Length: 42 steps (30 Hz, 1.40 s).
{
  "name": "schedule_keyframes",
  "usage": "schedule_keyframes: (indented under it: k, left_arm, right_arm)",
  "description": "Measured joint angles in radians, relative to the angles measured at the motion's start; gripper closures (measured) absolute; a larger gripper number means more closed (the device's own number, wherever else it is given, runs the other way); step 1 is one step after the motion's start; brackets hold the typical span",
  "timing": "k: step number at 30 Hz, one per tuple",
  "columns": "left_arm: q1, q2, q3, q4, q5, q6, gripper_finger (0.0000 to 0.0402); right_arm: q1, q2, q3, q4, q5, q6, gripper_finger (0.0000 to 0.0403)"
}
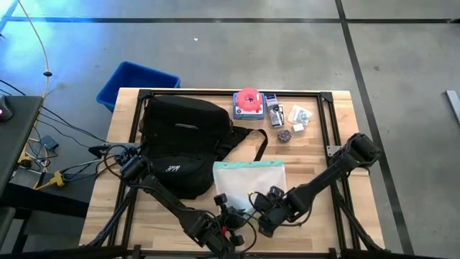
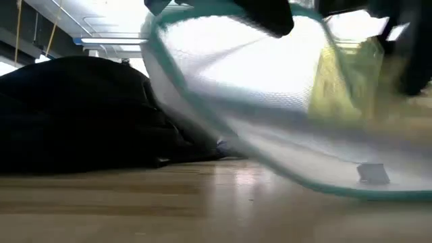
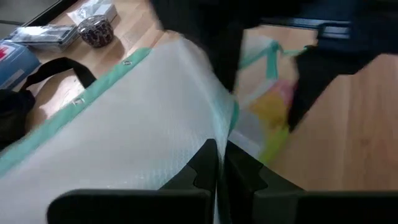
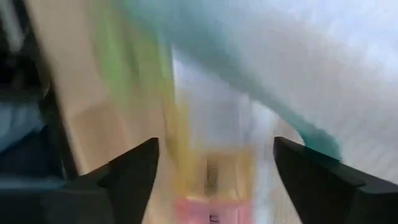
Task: Unpack backpack
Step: Put the medicine organizer into the zip bag
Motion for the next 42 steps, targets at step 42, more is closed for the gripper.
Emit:
schedule_keyframes:
  k: [42]
  left_arm:
    - [0.000, 0.000, 0.000, -0.059, 0.000, -0.028, 0.0402]
  right_arm:
    - [0.268, 0.166, 0.100, -0.058, -0.013, 0.062, 0.0082]
